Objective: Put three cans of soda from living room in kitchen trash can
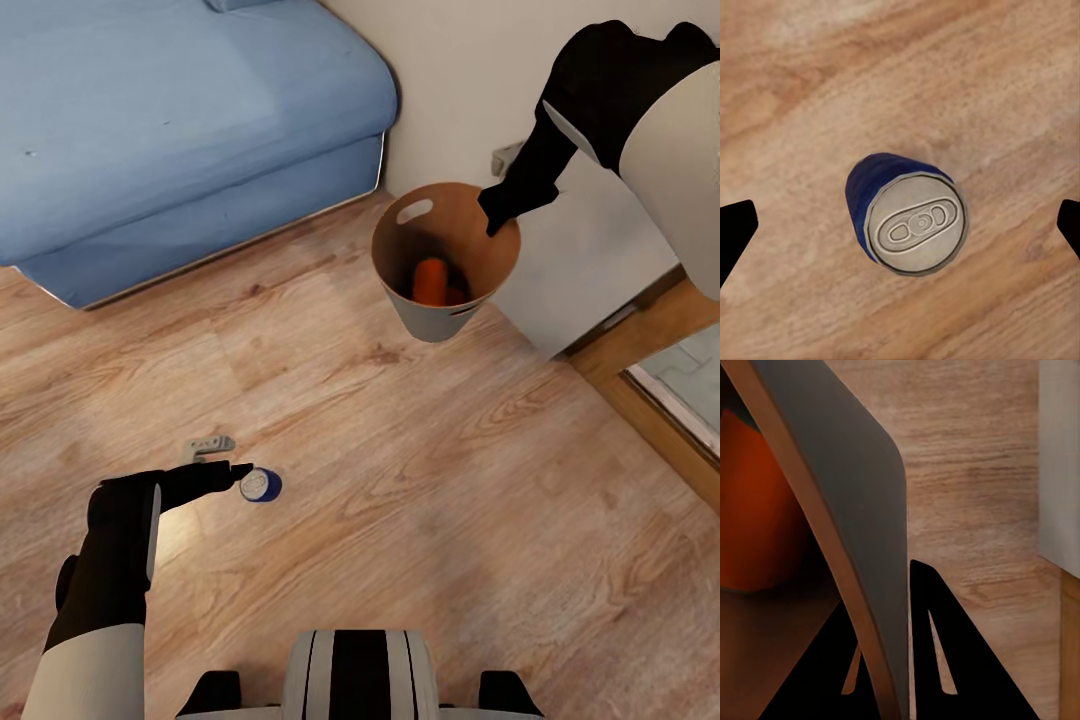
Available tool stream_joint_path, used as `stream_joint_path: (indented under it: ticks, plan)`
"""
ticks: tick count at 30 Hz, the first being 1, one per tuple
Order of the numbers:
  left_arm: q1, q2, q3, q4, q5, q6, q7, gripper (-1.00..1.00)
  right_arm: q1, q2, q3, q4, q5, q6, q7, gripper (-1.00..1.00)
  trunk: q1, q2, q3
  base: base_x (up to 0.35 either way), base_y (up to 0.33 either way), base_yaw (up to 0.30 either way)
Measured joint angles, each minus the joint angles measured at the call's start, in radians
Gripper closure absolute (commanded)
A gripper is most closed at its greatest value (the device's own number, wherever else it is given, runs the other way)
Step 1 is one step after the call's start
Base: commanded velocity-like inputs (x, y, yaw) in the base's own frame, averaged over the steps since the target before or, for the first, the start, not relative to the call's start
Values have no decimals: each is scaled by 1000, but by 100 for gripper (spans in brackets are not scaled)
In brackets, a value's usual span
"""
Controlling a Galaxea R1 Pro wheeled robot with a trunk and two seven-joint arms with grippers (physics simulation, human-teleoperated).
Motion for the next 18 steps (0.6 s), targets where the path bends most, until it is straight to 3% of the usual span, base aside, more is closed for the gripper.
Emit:
stream_joint_path:
  ticks: [12, 18]
  plan:
    - [-1, 0, -5, 1, 0, 2, 1, -100, 0, 10, 6, 2, 5, -2, 0, 100, 15, -22, -48, 4, 0, 0]
    - [-1, 0, -5, 2, 0, 2, 1, -100, -38, 20, 19, 2, -4, 2, 1, 100, 14, -23, -53, 0, 0, 0]
